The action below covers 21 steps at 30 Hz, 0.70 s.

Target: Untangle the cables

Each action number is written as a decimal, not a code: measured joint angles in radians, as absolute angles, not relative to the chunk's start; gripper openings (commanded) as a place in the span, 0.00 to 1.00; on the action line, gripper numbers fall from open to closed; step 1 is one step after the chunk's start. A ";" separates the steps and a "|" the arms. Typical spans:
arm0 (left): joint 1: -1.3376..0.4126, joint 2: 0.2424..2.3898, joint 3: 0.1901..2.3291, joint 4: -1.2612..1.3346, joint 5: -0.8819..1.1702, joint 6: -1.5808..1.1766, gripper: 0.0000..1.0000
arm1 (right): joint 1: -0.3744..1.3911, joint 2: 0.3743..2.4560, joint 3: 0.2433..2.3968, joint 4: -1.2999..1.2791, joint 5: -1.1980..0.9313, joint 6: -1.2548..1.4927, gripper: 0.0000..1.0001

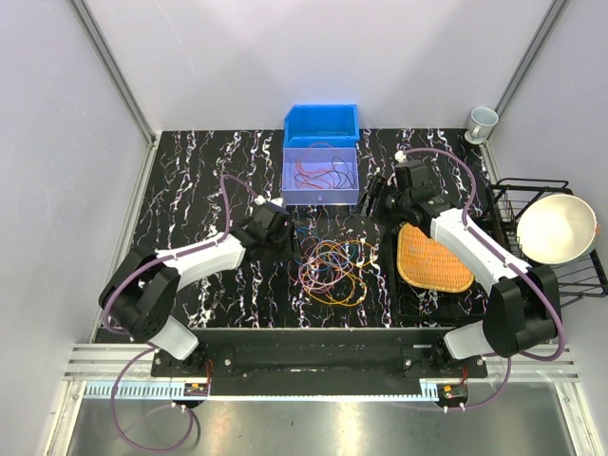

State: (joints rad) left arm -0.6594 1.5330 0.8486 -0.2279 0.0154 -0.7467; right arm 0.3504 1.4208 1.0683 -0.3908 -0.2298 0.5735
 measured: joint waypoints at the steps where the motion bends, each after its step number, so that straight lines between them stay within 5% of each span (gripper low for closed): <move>1: -0.665 1.537 0.851 -0.225 0.009 -0.756 0.52 | 0.350 1.420 1.063 -0.388 -0.230 0.574 0.65; 6: -0.684 1.564 0.855 -0.216 -0.017 -0.782 0.37 | 0.350 1.417 1.052 -0.386 -0.231 0.574 0.65; 8: -0.687 1.585 0.863 -0.216 -0.027 -0.789 0.18 | 0.350 1.414 1.049 -0.386 -0.231 0.573 0.64; 9: -0.688 1.592 0.864 -0.215 -0.029 -0.797 0.00 | 0.350 1.411 1.047 -0.386 -0.231 0.574 0.64; 21: -0.691 1.437 1.198 -0.484 -0.072 -0.712 0.00 | 0.355 1.340 1.055 -0.389 -0.384 0.546 0.64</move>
